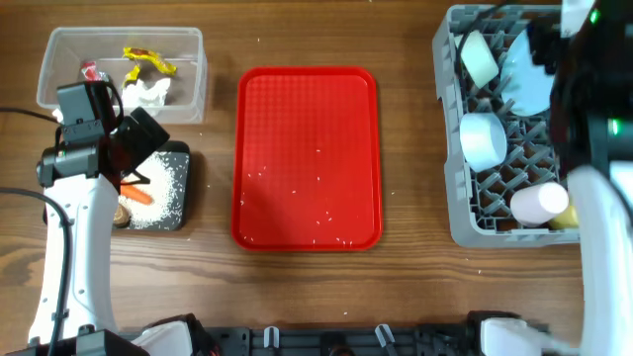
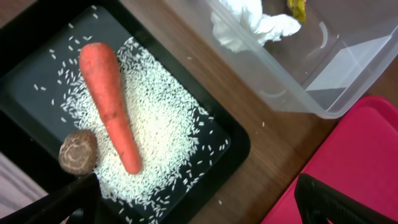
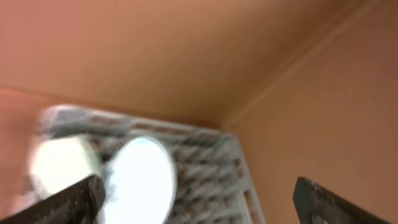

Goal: Sort waste into correct bins and load items into the dishwasher rack
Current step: 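Lift the white plate and stand it upright in the dish rack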

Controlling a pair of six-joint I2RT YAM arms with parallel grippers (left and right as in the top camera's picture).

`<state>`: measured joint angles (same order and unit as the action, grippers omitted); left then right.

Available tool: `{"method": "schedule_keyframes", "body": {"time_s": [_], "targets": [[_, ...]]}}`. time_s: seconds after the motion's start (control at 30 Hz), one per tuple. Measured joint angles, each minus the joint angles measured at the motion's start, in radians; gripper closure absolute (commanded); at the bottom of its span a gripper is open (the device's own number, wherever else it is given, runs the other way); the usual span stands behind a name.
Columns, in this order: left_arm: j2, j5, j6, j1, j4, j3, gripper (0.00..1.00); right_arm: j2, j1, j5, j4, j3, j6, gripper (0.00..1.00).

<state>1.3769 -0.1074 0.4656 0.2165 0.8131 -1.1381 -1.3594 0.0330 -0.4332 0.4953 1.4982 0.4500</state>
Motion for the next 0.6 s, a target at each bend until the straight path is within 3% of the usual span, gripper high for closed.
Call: {"method": "schedule_keyframes", "body": {"time_s": [0.03, 0.1, 0.2, 0.6], "targets": [[0.0, 0.0, 0.0, 0.0, 0.003, 0.0, 0.0, 0.135, -0.089, 0.027, 0.166, 0.008, -0.105, 0.0], [0.0, 0.0, 0.0, 0.0, 0.001, 0.0, 0.0, 0.197, -0.121, 0.118, 0.315, 0.01, -0.26, 0.0], [0.0, 0.0, 0.0, 0.0, 0.002, 0.0, 0.0, 0.212, -0.127, 0.265, 0.414, 0.009, -0.416, 0.0], [0.0, 0.0, 0.0, 0.0, 0.002, 0.0, 0.0, 0.211, -0.128, 0.69, 0.47, 0.009, -0.66, 0.0]]}}
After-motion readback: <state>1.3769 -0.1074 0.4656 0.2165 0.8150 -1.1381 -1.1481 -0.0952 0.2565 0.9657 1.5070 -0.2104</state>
